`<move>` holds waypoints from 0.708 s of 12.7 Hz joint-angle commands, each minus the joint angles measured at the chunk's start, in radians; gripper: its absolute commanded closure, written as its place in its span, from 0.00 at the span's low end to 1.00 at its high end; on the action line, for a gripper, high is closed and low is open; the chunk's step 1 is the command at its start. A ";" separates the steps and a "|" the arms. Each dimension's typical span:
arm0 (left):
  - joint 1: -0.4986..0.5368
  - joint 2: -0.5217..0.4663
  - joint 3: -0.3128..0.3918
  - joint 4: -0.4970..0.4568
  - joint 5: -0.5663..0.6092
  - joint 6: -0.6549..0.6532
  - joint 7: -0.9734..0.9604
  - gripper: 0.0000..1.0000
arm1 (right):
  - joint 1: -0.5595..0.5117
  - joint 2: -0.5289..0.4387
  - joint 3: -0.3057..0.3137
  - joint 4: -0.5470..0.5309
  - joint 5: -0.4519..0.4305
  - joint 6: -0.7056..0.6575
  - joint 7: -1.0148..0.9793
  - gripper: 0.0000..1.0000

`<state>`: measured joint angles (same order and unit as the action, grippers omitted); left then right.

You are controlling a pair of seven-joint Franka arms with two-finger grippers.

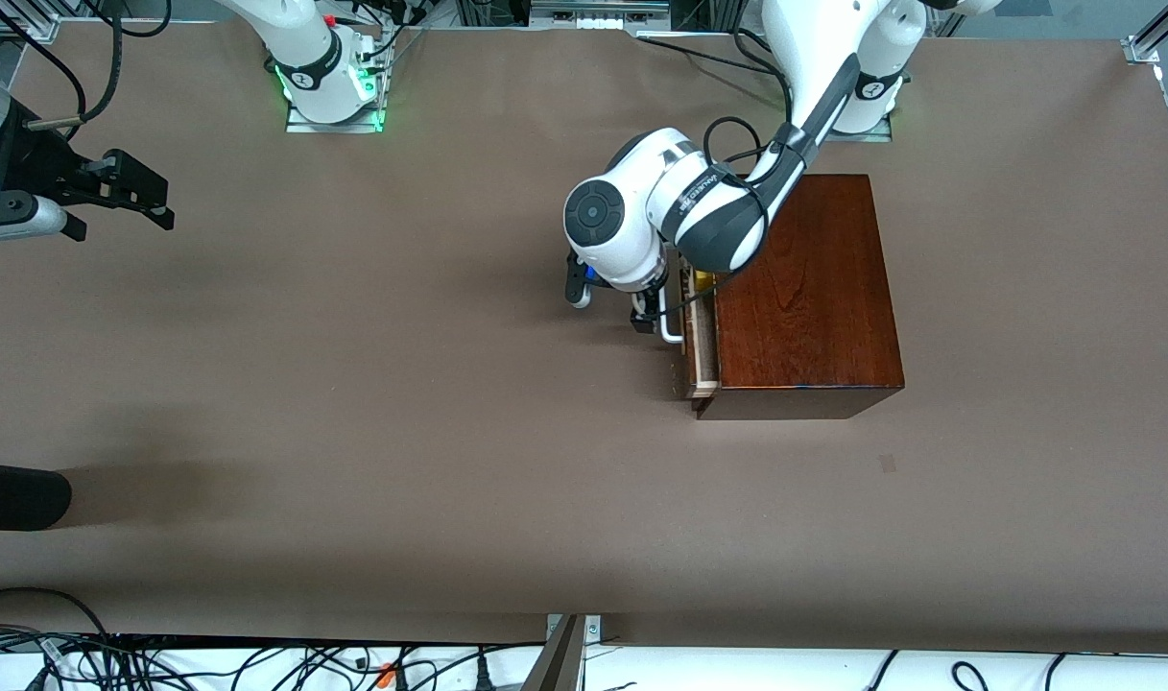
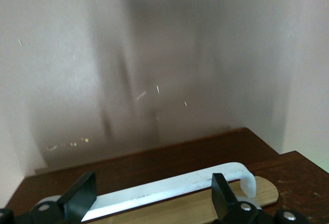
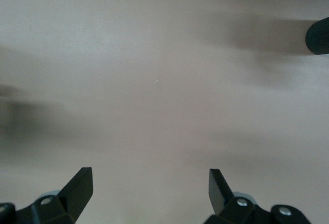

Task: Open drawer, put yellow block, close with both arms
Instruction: 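Push the drawer shut into the box with the left gripper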

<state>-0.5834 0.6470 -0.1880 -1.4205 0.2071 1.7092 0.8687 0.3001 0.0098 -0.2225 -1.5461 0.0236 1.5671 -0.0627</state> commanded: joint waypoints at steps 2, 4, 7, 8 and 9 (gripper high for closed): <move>0.043 -0.032 0.022 -0.014 0.098 -0.051 0.018 0.00 | -0.010 0.001 0.008 0.006 -0.005 -0.007 0.003 0.00; 0.042 -0.032 0.022 -0.014 0.098 -0.049 0.016 0.00 | -0.010 0.001 0.006 0.006 -0.005 -0.007 0.003 0.00; 0.040 -0.039 0.009 -0.002 0.080 -0.051 -0.002 0.00 | -0.010 0.001 0.008 0.006 -0.005 -0.007 0.004 0.00; 0.037 -0.058 0.004 0.003 0.063 -0.049 -0.028 0.00 | -0.010 0.001 0.008 0.006 -0.005 -0.006 0.004 0.00; 0.036 -0.082 0.001 0.006 0.004 -0.051 -0.081 0.00 | -0.010 0.001 0.008 0.006 -0.005 -0.006 0.004 0.00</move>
<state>-0.5548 0.6315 -0.1860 -1.4146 0.2327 1.6754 0.8412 0.3000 0.0109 -0.2225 -1.5461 0.0236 1.5671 -0.0627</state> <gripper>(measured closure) 0.000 0.000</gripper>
